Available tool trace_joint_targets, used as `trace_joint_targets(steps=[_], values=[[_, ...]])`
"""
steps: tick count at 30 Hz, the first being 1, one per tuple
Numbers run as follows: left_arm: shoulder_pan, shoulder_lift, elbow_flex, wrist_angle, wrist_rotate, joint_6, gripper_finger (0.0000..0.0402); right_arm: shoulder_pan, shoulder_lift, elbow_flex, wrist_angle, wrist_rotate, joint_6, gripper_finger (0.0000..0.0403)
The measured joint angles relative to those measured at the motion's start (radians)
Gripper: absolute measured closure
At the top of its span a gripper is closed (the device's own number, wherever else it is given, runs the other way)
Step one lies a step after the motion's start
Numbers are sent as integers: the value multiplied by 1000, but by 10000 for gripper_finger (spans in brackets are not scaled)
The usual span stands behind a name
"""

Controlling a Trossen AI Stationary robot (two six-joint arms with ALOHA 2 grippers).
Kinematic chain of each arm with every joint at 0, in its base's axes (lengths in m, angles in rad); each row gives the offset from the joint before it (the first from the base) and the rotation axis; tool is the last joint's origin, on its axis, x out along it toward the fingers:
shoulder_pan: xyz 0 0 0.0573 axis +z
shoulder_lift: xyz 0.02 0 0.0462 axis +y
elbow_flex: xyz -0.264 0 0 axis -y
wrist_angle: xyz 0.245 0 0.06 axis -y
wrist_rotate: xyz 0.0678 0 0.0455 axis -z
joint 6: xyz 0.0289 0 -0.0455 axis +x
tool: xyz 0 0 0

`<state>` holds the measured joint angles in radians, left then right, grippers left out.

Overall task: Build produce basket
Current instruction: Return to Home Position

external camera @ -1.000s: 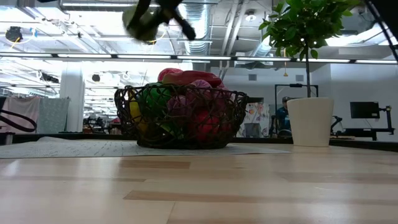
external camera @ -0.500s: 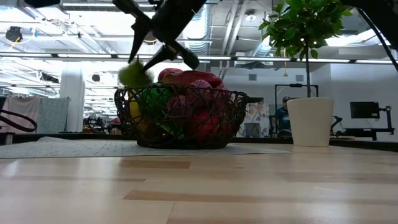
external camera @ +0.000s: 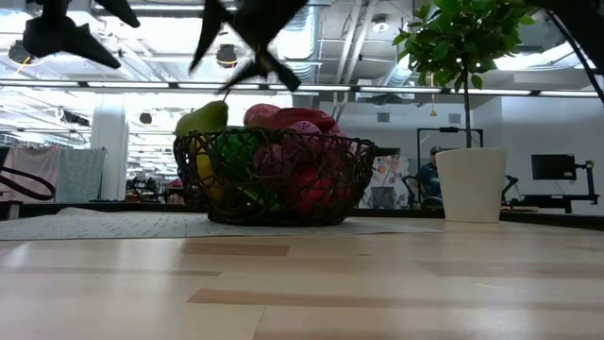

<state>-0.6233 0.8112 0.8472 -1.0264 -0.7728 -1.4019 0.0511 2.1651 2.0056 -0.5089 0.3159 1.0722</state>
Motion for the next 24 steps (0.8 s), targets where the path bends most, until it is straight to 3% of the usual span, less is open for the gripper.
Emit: trace_joint_targets(steps=[5, 9, 14, 17, 19, 22, 24], values=[[-1, -10, -3, 66, 84, 9, 70, 16, -120, 0, -32, -31, -86, 193], [-1, -47, 77, 126, 114, 135, 70, 32, -264, -1, -66, -31, -245, 194], [-1, -86, 214, 169, 114, 282, 70, 65, -462, 1, -187, -106, -497, 195], [-1, -108, 252, 160, 113, 410, 70, 80, -576, 0, -279, -106, -527, 194], [-1, -121, 263, 167, 111, 431, 70, 96, -640, 0, -314, -48, -593, 193], [-1, -142, 263, 191, 78, 605, 70, 137, -739, -51, -295, 124, -724, 193], [-1, -166, 263, 224, 87, 694, 70, 142, -822, -126, -267, 169, -749, 194]])
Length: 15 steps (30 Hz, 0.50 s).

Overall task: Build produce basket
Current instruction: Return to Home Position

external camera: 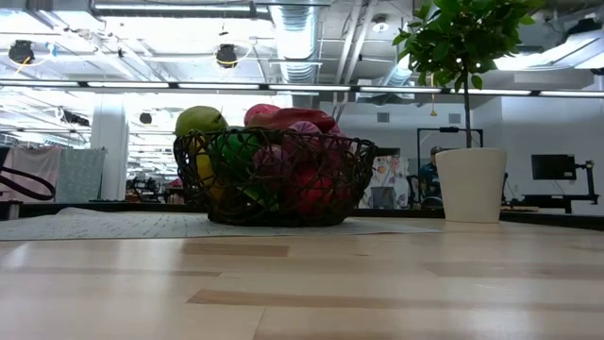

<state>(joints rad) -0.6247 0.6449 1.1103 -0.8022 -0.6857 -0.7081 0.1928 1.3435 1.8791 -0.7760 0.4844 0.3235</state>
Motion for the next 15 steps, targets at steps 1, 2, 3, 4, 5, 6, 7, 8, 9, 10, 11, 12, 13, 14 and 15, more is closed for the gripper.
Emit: trace_joint_targets(steps=[1, 2, 3, 4, 5, 6, 7, 8, 9, 10, 11, 12, 13, 14, 15], values=[[0, -16, 0, 6, 10, 31, 70, 0, -44, -53, 18, 5, -1, 194], [0, -33, 0, 14, 12, 53, 70, -1, -94, -116, 45, 10, 0, 195], [-1, -49, 0, 14, 11, 71, 70, -3, -148, -199, 77, 17, 10, 195], [-1, -68, -7, 18, 6, 84, 70, -3, -198, -289, 111, 27, 29, 195], [-1, -91, -21, 25, 1, 92, 70, -2, -251, -392, 166, 29, 55, 195], [0, -119, -45, 37, 0, 95, 70, 2, -309, -505, 233, 32, 85, 195], [0, -149, -77, 55, 1, 94, 70, 6, -362, -623, 315, 35, 116, 194], [0, -180, -117, 82, 5, 94, 70, 10, -415, -744, 402, 36, 140, 193], [0, -210, -163, 118, 11, 95, 70, 15, -468, -866, 499, 32, 161, 193], [0, -240, -214, 160, 22, 98, 70, 21, -516, -974, 605, 35, 176, 193], [0, -271, -266, 201, 38, 97, 70, 30, -563, -1080, 725, 35, 191, 193], [0, -304, -325, 236, 57, 93, 70, 36, -613, -1181, 834, 39, 198, 194], [0, -337, -379, 282, 75, 85, 70, 46, -657, -1274, 935, 44, 199, 195], [0, -372, -435, 336, 96, 80, 70, 57, -701, -1362, 1043, 42, 198, 195], [0, -406, -490, 385, 122, 79, 70, 68, -746, -1444, 1128, 40, 198, 196]])
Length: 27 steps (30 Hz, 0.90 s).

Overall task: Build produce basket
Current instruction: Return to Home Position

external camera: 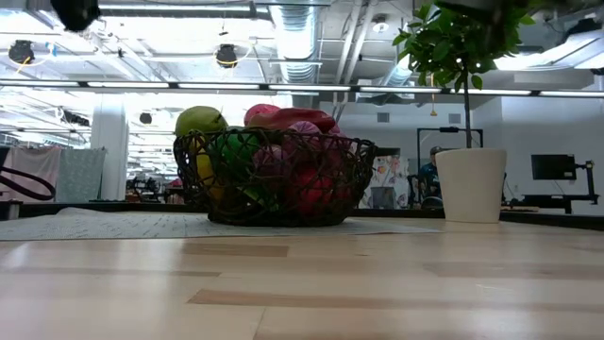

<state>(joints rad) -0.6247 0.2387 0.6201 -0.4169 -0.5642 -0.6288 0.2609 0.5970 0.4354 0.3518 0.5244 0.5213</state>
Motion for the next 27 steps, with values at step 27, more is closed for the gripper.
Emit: trace_joint_targets(steps=[27], values=[[1, -235, -609, 503, 107, 195, 70, 132, -369, -423, -249, 128, -30, 194]])
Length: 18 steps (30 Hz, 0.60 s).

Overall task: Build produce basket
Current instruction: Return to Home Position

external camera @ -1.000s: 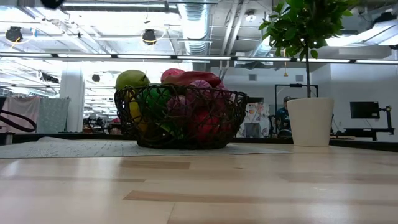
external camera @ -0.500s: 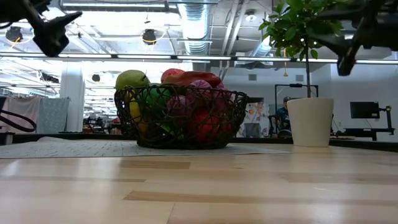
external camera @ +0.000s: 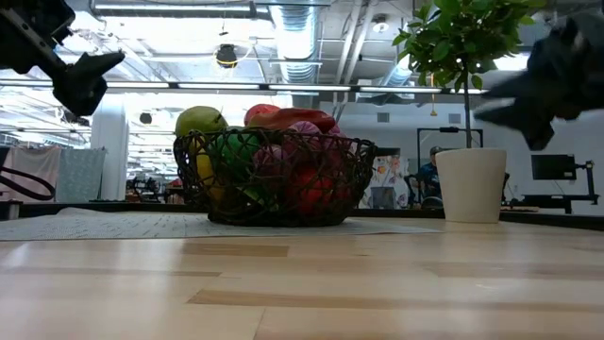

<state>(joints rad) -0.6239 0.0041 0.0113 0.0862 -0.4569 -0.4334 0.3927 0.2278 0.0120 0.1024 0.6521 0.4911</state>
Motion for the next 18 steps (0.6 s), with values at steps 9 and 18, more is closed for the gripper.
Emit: trace_joint_targets(steps=[9, 18], values=[[0, 4, 0, -2, 32, 108, 70, -3, 52, 3, -39, 3, 32, 193], [0, 4, -1, -2, 29, 82, 70, -3, 54, 3, -41, 3, 32, 195]])
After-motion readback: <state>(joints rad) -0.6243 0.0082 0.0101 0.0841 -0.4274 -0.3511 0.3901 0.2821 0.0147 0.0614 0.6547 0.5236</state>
